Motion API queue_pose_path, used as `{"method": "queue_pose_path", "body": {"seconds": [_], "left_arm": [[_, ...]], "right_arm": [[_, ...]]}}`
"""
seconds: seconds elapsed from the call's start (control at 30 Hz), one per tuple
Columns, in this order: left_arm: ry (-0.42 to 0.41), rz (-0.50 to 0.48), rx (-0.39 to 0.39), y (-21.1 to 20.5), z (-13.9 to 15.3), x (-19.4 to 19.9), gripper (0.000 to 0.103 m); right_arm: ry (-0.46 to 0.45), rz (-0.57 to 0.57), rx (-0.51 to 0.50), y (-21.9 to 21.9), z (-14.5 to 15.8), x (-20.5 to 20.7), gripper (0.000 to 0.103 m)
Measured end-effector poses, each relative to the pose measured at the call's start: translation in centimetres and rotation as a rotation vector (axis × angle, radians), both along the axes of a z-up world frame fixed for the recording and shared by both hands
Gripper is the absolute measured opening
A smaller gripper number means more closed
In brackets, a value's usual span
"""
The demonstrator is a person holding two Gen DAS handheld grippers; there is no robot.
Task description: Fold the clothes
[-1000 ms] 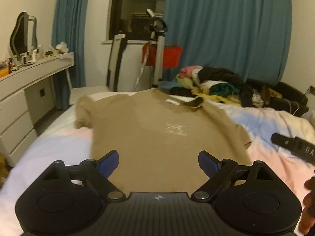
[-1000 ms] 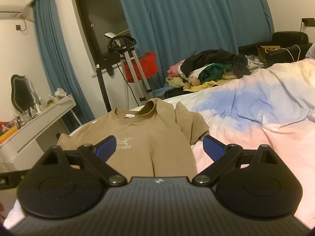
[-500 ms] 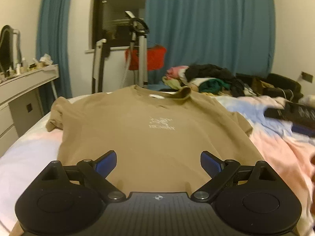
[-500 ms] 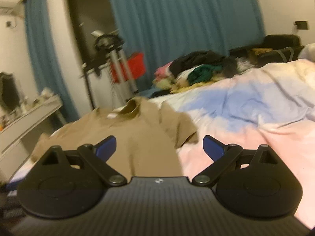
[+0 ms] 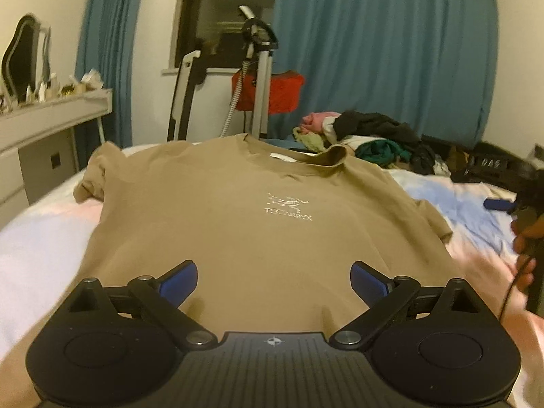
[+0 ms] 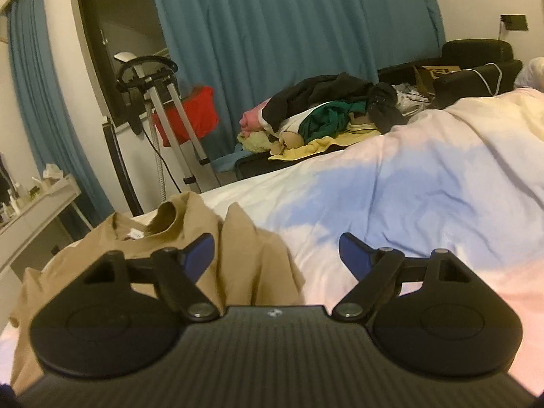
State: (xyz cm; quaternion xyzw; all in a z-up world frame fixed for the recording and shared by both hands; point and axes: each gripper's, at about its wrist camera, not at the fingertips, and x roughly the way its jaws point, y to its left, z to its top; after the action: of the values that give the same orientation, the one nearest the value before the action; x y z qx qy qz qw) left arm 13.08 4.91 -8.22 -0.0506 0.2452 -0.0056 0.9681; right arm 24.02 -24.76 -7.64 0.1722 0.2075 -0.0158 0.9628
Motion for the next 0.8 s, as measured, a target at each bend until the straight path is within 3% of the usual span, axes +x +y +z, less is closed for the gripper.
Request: {"method": "queue_pose_path", "body": {"seconds": [0.2,0.3,0.37,0.43,0.5,0.67,0.73,0.8], "left_arm": [[0.044,0.021,-0.091,1.7,-2.0,2.3,0.099],[0.085,0.037,-0.143,2.6,-2.9,3.4,0.099],[0.091,0.043,-0.166,3.0,-3.2,3.7,0.099],[0.086,0.052,-0.172,3.2,-3.2,3.9,0.099],[0.081,0.061,-0.173,3.5,-3.2,3.8,0.099],[0.080,0.076,-0.181,3.6,-3.3,3.6,0.099],[0.084,0.076,-0.177,3.3,-3.2,3.6,0.099],[0.087,0.075,-0.171,3.2,-3.2,3.6,0.099]], "right_arm": [[0.109,0.058,-0.034,3.0,-3.5,5.8,0.080],[0.171,0.078,-0.121,5.9,-4.9,7.1,0.077],[0.143,0.086,-0.204,7.7,-5.1,6.8,0.072],[0.110,0.091,-0.278,9.1,-4.8,6.5,0.057],[0.079,0.099,-0.355,10.5,-4.4,6.3,0.027],[0.004,0.175,-0.534,14.2,-3.2,5.0,0.022],[-0.023,0.215,-0.500,14.5,-2.6,4.1,0.023],[-0.056,0.233,-0.395,13.6,-1.9,3.2,0.024]]}}
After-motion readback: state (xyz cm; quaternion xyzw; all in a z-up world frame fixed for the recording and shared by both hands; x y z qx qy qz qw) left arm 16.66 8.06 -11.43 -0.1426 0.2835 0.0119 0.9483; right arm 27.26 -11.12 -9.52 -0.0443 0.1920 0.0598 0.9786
